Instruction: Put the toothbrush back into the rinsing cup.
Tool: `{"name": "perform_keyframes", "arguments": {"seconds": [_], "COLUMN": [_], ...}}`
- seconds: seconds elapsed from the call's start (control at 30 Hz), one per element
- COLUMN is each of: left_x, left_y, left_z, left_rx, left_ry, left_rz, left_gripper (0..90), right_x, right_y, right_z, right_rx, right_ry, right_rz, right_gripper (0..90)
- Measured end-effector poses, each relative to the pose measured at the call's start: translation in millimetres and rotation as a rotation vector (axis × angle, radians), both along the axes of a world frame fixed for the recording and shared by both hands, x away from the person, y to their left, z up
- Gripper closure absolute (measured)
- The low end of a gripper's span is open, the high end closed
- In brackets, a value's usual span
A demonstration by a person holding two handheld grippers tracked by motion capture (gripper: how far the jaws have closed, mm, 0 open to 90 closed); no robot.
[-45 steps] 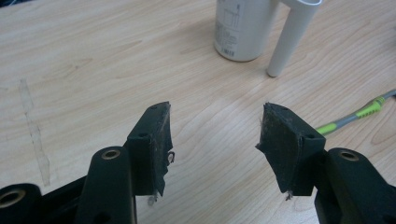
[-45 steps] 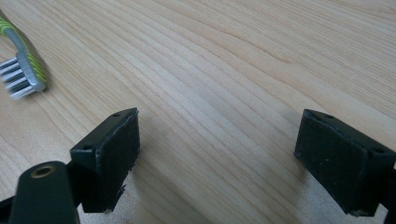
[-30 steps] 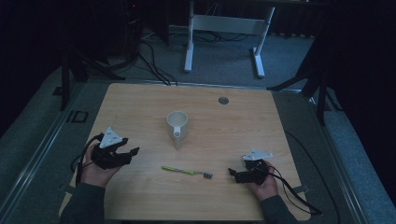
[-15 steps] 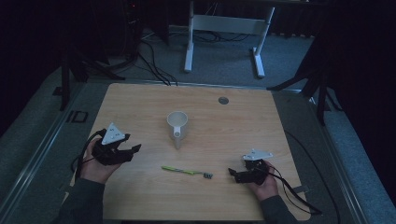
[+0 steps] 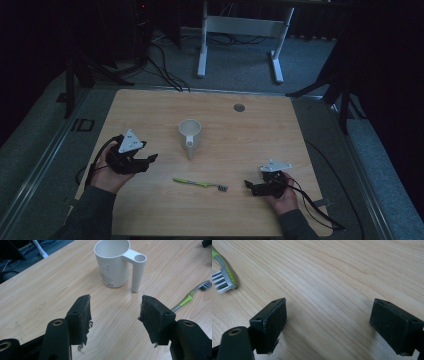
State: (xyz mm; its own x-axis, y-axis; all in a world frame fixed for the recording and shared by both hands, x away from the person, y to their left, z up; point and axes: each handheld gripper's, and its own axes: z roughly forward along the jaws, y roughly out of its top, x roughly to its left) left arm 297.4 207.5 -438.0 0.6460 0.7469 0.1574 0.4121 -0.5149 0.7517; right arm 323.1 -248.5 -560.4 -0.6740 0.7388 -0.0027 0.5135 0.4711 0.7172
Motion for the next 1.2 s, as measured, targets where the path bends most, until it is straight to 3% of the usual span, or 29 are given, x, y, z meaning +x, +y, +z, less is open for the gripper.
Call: {"name": "perform_keyframes", "arguments": {"seconds": [0.5,0.83,1.2], "left_x": [9.2,17.8,23.6], "left_y": [-12.2,-16.8,-24.8], "left_z": [2.6,0.7,-3.6], "left_rx": [0.044,0.077,0.129], "left_ry": [0.012,0.046,0.066], "left_rz": [-0.064,-0.167,-0.237], "left_gripper": [42.1,42.3,42.3], "right_x": [0.0,-0.1,0.0], "right_y": [0.0,0.1,0.0], "right_z": [0.0,0.1,0.0], "right_rx": [0.000,0.000,0.000], "right_ry": [-0.001,0.001,0.000], "right_rz": [0.000,-0.001,0.000], "right_gripper": [13.5,13.6,13.5]}}
